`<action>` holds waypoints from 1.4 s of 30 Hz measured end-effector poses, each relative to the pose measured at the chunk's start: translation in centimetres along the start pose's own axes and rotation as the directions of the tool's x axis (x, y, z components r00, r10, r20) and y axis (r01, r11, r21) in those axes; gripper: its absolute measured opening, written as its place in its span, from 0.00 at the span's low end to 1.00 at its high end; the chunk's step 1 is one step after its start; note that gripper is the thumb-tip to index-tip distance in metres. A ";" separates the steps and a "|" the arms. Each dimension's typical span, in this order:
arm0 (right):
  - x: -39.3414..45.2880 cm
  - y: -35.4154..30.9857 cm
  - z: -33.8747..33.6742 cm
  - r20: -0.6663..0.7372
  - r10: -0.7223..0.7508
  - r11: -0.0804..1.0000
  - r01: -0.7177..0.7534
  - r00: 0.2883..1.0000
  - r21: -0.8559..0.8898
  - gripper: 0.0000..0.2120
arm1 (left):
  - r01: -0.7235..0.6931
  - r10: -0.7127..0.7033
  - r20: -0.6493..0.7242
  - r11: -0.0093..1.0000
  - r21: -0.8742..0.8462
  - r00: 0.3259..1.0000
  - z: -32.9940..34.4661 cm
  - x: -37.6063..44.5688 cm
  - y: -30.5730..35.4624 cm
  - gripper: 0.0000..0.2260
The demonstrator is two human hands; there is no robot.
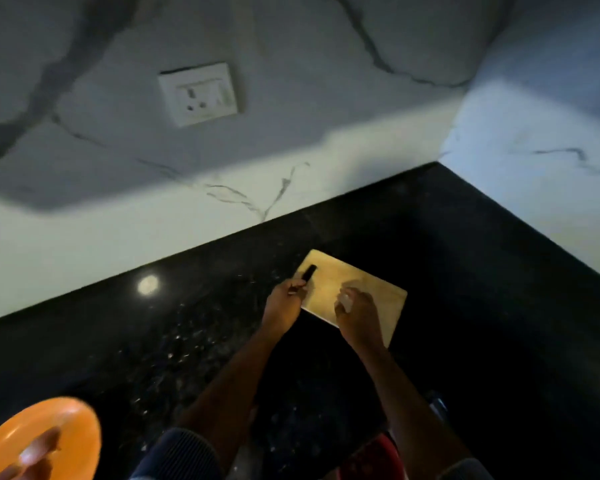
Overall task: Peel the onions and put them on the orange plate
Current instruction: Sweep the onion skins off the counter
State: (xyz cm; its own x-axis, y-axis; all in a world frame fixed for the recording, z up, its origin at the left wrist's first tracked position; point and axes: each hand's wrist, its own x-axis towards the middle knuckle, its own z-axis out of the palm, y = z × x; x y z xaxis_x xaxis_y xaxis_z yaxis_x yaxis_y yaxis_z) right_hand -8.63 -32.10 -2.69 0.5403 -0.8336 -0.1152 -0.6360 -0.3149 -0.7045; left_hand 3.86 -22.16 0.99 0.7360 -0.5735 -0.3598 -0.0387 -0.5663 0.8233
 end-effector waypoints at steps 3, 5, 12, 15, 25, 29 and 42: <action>0.4 2.6 -2.2 -0.088 0.150 0.986 -0.155 0.985 -0.054 0.23 | -0.112 0.105 0.062 0.986 0.125 0.993 2.6 2.5 1.5 0.13; 0.8 3.8 -3.3 -0.111 0.252 0.959 -0.263 0.961 -0.100 0.27 | -0.106 0.103 0.029 0.981 0.160 0.994 3.5 4.2 1.4 0.16; 1.6 5.4 -3.3 -0.061 0.367 0.926 -0.371 0.928 -0.066 0.30 | -0.051 0.057 -0.007 0.943 0.330 0.998 4.7 6.1 0.7 0.21; 1.8 5.2 -3.0 -0.089 0.348 0.933 -0.354 0.933 -0.063 0.29 | 0.009 0.002 -0.028 0.933 0.359 1.000 4.5 6.8 -0.4 0.22; 3.1 0.3 0.3 -0.003 0.189 0.981 -0.189 0.982 -0.033 0.30 | 0.092 -0.049 -0.265 0.984 0.152 0.963 -2.3 5.0 -3.5 0.21; 2.3 -4.0 3.8 0.088 0.078 0.996 -0.075 0.993 -0.044 0.26 | 0.181 -0.148 -0.427 0.983 0.037 0.892 -7.3 2.0 -6.2 0.18; -5.7 -13.3 12.3 0.419 -0.242 0.949 0.304 0.875 -0.086 0.21 | 0.287 -0.415 -0.634 0.910 -0.301 0.652 -15.2 -11.3 -17.4 0.14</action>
State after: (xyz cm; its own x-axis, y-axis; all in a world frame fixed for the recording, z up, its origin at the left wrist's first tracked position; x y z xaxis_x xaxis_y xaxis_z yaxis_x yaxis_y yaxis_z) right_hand 3.55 -17.55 -1.25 0.8576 -0.4631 -0.2237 -0.4869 -0.5910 -0.6432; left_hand 6.54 3.20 -2.62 0.9247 0.2362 -0.2986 0.3793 -0.5016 0.7775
